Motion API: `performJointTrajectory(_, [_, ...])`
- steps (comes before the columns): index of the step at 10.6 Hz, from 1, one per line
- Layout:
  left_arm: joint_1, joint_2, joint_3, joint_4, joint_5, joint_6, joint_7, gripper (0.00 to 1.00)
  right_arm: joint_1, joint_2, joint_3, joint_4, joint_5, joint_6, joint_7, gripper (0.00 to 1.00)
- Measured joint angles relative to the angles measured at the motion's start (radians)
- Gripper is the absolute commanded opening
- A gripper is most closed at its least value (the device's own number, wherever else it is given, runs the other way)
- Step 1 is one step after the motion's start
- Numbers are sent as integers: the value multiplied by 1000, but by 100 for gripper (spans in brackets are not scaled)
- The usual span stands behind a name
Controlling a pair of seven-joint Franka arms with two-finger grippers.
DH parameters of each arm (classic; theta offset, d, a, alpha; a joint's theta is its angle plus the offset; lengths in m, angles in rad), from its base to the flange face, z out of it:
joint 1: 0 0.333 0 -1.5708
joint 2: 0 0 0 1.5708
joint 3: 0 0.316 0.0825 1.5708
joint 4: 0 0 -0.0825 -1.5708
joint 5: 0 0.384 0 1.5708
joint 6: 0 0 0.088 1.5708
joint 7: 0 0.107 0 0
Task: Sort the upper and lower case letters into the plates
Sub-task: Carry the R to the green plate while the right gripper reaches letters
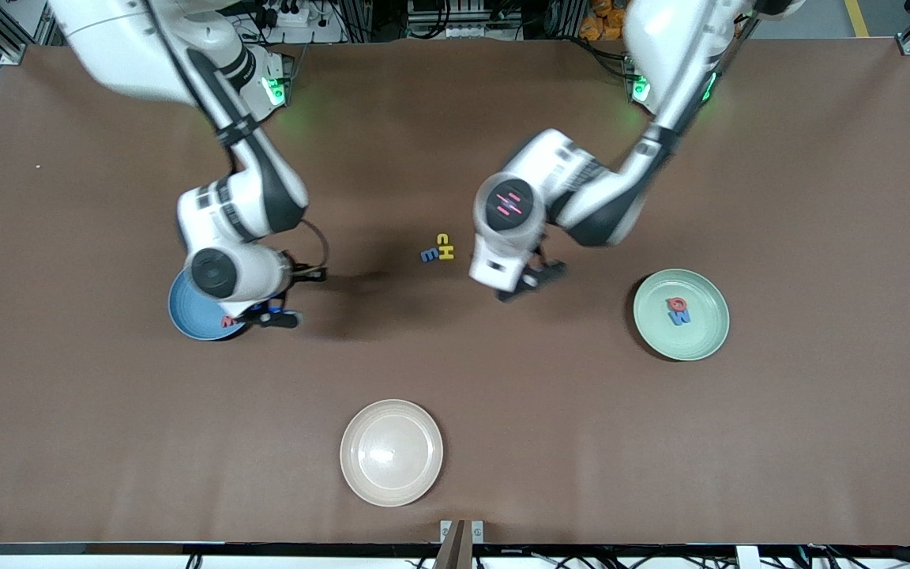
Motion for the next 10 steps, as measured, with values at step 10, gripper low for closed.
performJointTrajectory(10, [565, -21, 3, -135, 22, 54, 712, 0, 381, 95, -5, 3, -1, 335, 344, 74])
